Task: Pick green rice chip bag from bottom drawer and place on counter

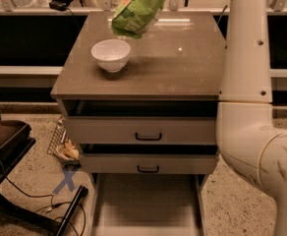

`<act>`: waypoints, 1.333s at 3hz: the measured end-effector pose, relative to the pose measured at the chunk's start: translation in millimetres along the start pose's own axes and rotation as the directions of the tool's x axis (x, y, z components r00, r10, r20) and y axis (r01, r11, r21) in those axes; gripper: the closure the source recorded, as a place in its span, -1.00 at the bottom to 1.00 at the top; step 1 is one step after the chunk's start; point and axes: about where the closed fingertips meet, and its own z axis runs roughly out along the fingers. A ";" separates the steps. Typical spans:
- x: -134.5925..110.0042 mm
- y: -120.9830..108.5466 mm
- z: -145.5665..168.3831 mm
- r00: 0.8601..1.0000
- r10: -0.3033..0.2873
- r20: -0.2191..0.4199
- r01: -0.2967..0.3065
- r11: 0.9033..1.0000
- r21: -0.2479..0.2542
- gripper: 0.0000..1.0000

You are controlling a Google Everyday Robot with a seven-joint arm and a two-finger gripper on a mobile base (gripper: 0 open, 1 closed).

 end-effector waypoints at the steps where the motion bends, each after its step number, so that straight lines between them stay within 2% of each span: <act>1: 1.4 -2.6 1.1 1.000 0.003 -0.002 -0.003 1.000 0.007 0.53; 3: 1.7 0.6 7.2 1.000 0.001 -0.002 -0.001 1.000 -0.001 -0.40; 4: 2.7 -1.7 8.2 1.000 0.005 -0.002 -0.005 1.000 0.008 -0.98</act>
Offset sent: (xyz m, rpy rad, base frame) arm 0.0022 -0.0006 -0.0015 -0.0015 0.0010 -0.0056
